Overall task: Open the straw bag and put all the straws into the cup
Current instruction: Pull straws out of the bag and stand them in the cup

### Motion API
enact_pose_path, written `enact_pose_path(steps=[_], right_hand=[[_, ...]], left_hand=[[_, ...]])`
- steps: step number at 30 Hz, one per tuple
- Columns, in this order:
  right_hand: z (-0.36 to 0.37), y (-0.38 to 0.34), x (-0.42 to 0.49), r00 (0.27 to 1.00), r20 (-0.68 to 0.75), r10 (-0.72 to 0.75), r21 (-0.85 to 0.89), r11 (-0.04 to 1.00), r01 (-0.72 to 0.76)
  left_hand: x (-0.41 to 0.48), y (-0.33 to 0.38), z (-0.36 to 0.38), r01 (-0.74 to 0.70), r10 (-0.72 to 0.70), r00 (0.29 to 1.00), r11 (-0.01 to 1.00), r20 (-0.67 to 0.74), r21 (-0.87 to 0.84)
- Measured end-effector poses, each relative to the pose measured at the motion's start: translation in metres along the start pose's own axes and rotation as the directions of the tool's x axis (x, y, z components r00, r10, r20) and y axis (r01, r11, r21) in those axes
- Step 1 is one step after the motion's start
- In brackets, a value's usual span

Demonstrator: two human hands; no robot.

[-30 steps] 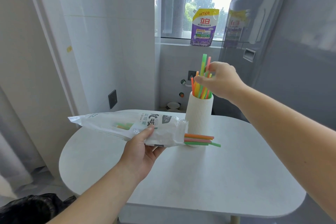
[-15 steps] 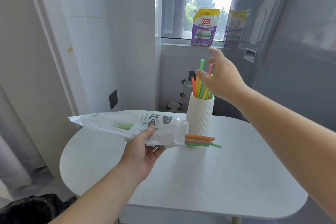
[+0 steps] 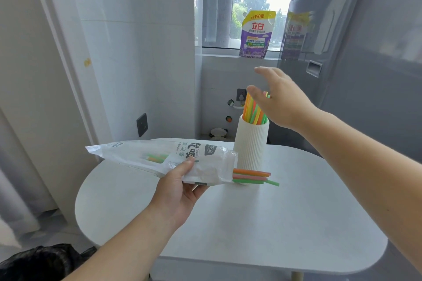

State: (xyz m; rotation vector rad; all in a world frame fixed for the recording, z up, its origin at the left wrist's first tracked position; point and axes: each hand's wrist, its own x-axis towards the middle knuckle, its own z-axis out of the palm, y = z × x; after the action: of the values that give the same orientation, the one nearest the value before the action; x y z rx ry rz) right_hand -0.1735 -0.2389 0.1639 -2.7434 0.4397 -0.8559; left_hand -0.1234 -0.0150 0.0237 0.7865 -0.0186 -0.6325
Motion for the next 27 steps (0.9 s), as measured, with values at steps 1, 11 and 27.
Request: enact_pose_path(steps=[1,11,27], right_hand=[[-0.002,-0.001,-0.004,0.996,-0.088,0.01,0.053,0.999,-0.005],[0.032,0.003,-0.124,0.832,0.358,0.423,0.302,0.791,-0.533],[0.032,0.019,-0.138,0.823,0.52,0.23,0.557,0.638,-0.531]], left_hand=[[0.0,0.0,0.0,-0.002,0.002,1.0,1.0,0.003,0.002],[0.0,0.002,0.002,-0.049,0.049,0.999,0.999,0.004,0.022],[-0.002,-0.002,0.0,-0.048,0.044,0.998,0.995,0.046,0.092]])
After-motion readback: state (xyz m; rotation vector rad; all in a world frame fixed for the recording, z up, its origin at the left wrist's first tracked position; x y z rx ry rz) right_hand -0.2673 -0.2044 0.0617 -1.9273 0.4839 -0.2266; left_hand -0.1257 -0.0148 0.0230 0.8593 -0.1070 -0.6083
